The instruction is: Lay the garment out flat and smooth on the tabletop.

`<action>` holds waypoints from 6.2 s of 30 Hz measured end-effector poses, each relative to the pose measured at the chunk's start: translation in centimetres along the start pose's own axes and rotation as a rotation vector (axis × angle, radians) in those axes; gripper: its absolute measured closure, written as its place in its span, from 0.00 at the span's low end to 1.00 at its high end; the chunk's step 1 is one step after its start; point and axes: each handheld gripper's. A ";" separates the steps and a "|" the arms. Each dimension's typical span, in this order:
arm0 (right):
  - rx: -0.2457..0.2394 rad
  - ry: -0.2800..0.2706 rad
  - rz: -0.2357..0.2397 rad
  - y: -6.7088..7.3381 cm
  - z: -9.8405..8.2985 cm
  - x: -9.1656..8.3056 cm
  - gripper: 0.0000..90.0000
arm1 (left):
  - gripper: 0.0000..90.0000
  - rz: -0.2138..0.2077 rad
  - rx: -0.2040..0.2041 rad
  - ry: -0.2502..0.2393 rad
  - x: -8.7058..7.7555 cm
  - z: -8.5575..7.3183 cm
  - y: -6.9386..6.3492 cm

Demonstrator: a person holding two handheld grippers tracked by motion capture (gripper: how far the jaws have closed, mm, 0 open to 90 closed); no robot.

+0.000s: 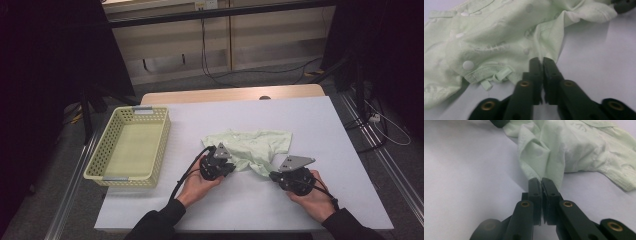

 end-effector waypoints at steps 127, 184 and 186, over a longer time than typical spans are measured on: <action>-0.064 -0.040 -0.012 -1.1 1.7 1.8 0.83 | 0.95 0.060 -0.005 -0.008 -2.4 -2.7 0.6; 0.111 -0.017 -0.095 -6.8 3.3 5.1 0.83 | 0.66 0.117 -0.171 0.013 0.0 0.1 4.9; 0.112 -0.012 -0.090 -6.8 3.2 5.2 0.83 | 0.65 0.110 -0.176 0.005 -0.2 0.2 5.0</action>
Point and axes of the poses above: each handheld gripper's, and its own axes: x roughly forward along the jaws, z roughly out of its top, y roughly to its left, and after that the axes turned 1 degree about -x, right-handed
